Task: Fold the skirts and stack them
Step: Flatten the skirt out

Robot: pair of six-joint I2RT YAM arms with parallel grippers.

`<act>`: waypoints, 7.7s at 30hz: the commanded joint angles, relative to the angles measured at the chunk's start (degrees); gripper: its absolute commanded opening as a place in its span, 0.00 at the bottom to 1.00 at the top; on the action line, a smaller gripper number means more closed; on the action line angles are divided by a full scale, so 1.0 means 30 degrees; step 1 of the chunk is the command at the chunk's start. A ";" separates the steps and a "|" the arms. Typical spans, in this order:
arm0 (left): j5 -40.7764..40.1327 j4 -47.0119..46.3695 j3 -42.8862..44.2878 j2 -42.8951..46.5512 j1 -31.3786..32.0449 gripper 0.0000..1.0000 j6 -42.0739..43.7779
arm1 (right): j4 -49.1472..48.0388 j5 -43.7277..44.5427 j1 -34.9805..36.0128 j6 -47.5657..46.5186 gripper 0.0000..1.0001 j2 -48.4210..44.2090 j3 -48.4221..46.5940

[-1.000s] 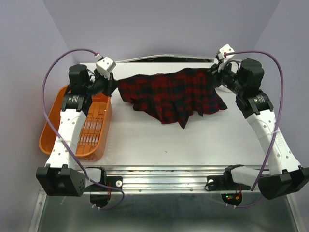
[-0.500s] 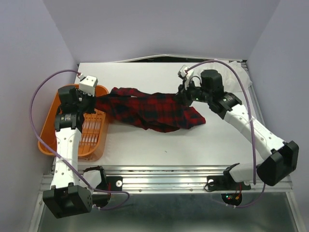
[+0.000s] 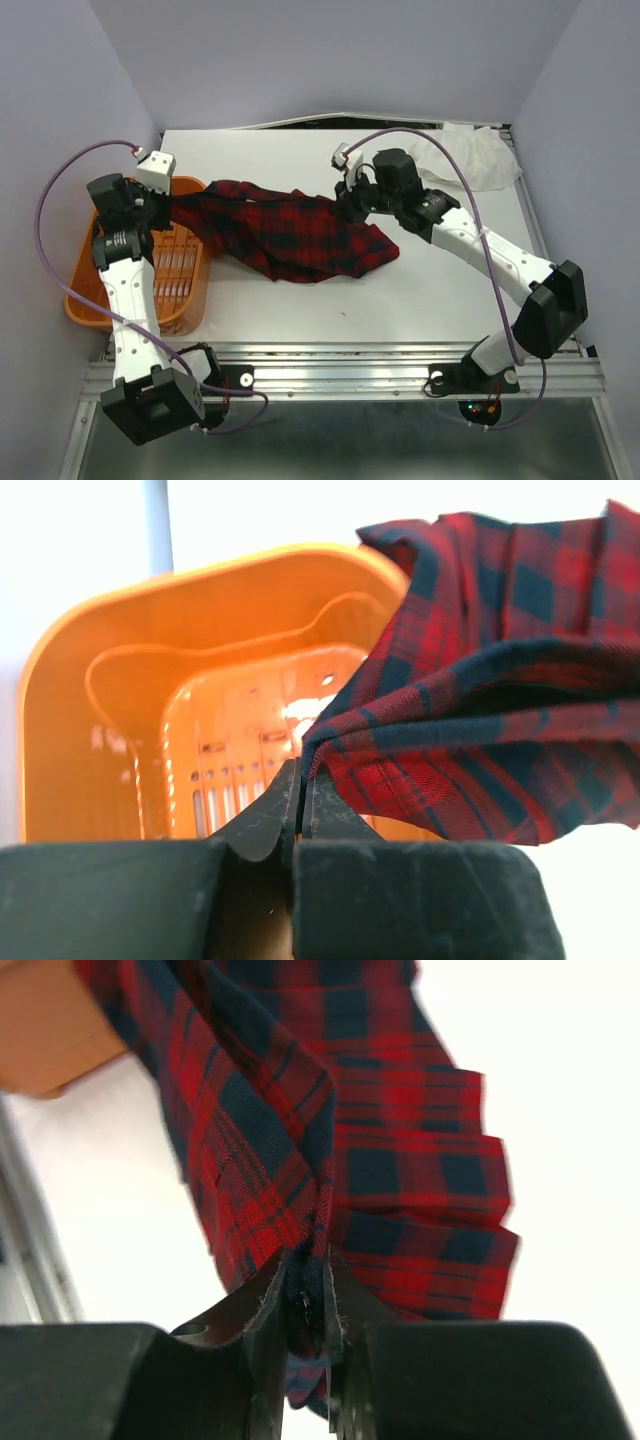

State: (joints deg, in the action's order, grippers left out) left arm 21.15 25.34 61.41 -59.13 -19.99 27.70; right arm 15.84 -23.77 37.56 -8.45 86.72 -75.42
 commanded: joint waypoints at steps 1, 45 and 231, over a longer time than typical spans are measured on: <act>0.2616 -0.1912 0.1795 0.0055 0.0214 0.00 0.0261 | -0.0767 0.2762 -0.0564 -0.0317 0.01 -0.0779 -0.1491; 0.2739 -0.4638 2.3637 -1.7341 0.7190 0.00 -0.5395 | -0.4458 0.9155 -0.9796 -0.3367 0.01 0.8411 -1.5864; 0.4671 0.5938 1.4801 -1.9400 1.2112 0.62 0.1927 | 0.6385 0.0744 -0.3318 -0.7230 0.89 0.6154 -0.5052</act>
State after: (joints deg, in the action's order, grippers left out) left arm 34.50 41.78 101.32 -122.43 16.93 31.14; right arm 38.52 -25.02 31.97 -26.11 100.14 -78.11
